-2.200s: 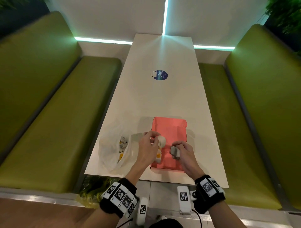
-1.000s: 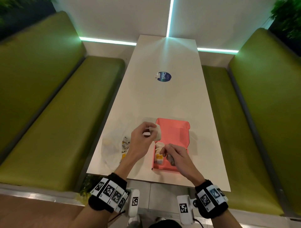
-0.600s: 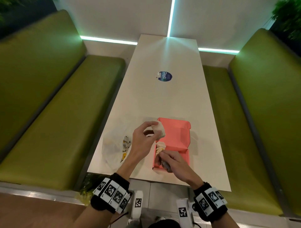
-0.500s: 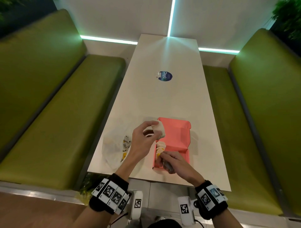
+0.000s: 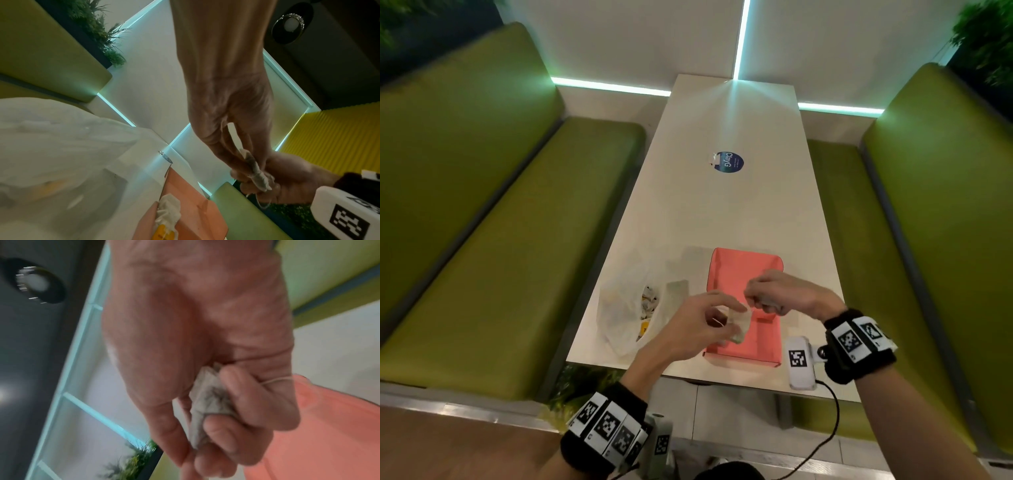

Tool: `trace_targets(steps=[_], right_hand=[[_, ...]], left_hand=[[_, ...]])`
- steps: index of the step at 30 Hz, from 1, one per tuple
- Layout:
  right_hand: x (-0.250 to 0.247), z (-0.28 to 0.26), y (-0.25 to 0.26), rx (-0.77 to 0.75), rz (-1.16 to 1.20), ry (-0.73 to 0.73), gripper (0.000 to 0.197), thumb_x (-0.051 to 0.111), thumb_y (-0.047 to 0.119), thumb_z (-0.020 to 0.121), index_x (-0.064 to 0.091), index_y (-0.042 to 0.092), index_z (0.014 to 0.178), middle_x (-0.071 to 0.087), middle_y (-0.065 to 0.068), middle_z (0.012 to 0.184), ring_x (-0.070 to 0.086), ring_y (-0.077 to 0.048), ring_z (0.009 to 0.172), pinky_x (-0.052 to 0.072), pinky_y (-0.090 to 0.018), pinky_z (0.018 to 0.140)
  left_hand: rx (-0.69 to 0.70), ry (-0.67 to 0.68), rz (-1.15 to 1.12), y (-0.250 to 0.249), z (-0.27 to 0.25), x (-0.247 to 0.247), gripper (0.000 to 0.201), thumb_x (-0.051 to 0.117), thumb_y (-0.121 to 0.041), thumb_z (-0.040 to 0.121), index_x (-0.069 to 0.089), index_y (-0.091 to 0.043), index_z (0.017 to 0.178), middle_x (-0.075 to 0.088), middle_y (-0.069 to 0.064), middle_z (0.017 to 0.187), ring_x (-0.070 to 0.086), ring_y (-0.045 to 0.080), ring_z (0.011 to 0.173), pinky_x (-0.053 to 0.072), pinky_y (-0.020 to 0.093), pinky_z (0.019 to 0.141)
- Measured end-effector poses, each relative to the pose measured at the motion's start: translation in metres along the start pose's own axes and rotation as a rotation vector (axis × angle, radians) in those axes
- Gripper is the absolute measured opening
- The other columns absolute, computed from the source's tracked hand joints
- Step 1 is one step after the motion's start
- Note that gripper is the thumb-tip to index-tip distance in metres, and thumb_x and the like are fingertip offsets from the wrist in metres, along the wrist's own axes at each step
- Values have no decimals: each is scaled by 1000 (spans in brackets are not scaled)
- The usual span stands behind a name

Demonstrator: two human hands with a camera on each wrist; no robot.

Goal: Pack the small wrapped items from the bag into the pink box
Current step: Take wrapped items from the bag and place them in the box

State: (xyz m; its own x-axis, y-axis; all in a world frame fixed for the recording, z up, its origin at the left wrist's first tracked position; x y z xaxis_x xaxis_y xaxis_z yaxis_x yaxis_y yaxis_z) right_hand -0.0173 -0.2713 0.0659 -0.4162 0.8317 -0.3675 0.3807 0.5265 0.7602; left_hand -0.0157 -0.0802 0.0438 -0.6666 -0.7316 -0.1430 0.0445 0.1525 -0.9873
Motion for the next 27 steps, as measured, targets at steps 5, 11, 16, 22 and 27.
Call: trace_targets(steps=[5,11,16,22,27], right_hand=[[2,-8,24,-155,-296,-229,29,55,22,95,62,13,68,57,2,64,47,-9,54,39,-34,58],[35,-26,22,-254,-457,-494,29,47,29,98,54,19,73,52,8,69,49,-9,65,43,-36,63],[66,-33,5,-287,-332,-517,35,51,27,98,44,30,65,48,8,67,45,-10,61,39,-32,61],[55,-35,-9,-258,31,-660,9,62,32,95,62,24,100,64,7,86,58,-11,74,48,-23,66],[54,-32,-1,-277,150,-588,35,63,35,95,52,33,129,66,1,93,60,-18,74,46,-18,62]], left_hand=[[-37,-71,32,9,5,-1,26,79,-3,78,73,-22,96,64,-9,106,65,15,77,55,29,73],[-20,-243,-11,19,10,-6,26,69,-2,88,72,-21,104,73,-10,95,70,14,88,58,26,73],[35,-294,-40,19,11,-7,22,68,1,90,73,-11,107,73,-19,93,71,8,85,58,23,74],[76,-310,-42,21,14,-6,21,67,1,91,73,-8,109,74,0,103,73,17,84,60,31,73],[104,-257,-48,22,16,-2,19,65,5,91,71,-6,105,73,-8,98,72,19,81,59,29,71]])
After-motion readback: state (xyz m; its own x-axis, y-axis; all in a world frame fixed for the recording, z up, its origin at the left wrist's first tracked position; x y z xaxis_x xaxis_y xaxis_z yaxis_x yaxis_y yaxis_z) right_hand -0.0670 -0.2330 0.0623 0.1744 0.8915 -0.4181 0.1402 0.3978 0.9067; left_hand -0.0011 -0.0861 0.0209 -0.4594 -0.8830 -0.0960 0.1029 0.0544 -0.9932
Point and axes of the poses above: each hand's wrist, its own z-axis towards the middle knuckle, its own x-axis out of the palm, y = z × x, the point moved 3 cm from there along z, towards the middle knuckle
